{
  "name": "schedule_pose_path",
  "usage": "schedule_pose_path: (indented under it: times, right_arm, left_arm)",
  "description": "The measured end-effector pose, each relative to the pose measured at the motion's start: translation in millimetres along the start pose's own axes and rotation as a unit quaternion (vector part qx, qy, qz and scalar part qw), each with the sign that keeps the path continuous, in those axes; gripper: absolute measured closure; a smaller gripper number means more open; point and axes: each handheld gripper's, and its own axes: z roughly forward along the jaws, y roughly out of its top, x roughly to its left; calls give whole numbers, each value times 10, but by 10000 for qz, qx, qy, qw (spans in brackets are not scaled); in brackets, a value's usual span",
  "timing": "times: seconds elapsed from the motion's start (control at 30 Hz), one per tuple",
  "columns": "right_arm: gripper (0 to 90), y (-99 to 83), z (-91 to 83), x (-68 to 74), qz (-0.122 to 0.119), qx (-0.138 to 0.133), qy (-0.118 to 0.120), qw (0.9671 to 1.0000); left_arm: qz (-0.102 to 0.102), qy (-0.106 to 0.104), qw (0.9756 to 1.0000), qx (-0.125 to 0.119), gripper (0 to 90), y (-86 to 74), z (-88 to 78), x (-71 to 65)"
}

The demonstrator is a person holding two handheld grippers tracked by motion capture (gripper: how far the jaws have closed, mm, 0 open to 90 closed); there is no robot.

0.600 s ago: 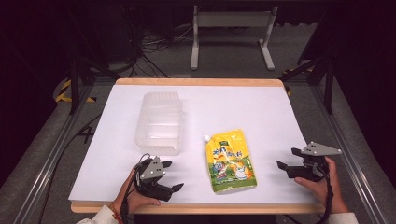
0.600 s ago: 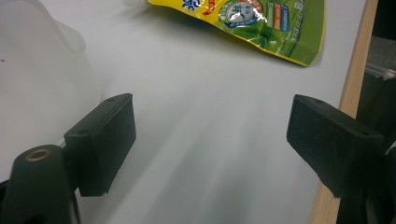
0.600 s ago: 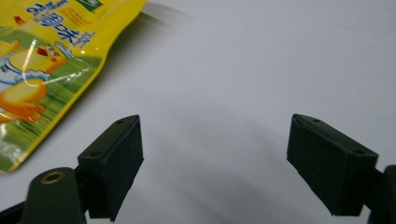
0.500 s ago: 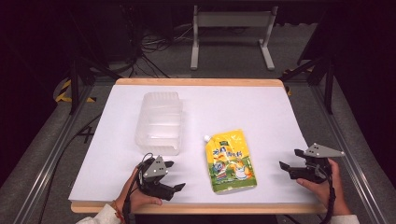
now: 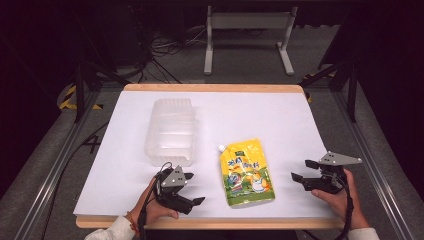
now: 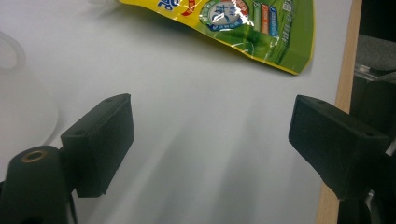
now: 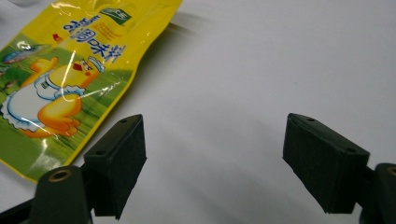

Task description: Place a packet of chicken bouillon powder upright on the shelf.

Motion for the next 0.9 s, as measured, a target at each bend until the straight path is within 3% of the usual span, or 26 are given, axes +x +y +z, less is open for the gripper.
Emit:
schedule_pose_path:
  times: [0.07,0.2,0.47,0.63,0.77,0.9]
  right_arm:
    - [212,38,60,11,5,30,76,10000]
    - [211,141,229,46,109,52,444,9989]
    - [178,340,673,189,198,433,1128,9925]
    - [173,394,834,190,328,461,1277,9902]
    - [173,448,930,192,583,404,1527,9857]
    - [172,459,955,241,560,409,1597,9847]
  left_arm:
    - [-74,-31,10000,-38,152,29,32,14]
    - [-115,-241,9996,-15,166,74,118,-14]
    - [-160,-391,9991,-22,162,173,281,-40]
    - [-192,-361,9991,83,142,196,378,-18]
    - [-293,-352,9989,78,140,253,465,37]
    - [-328,-355,9988,103,140,288,534,58]
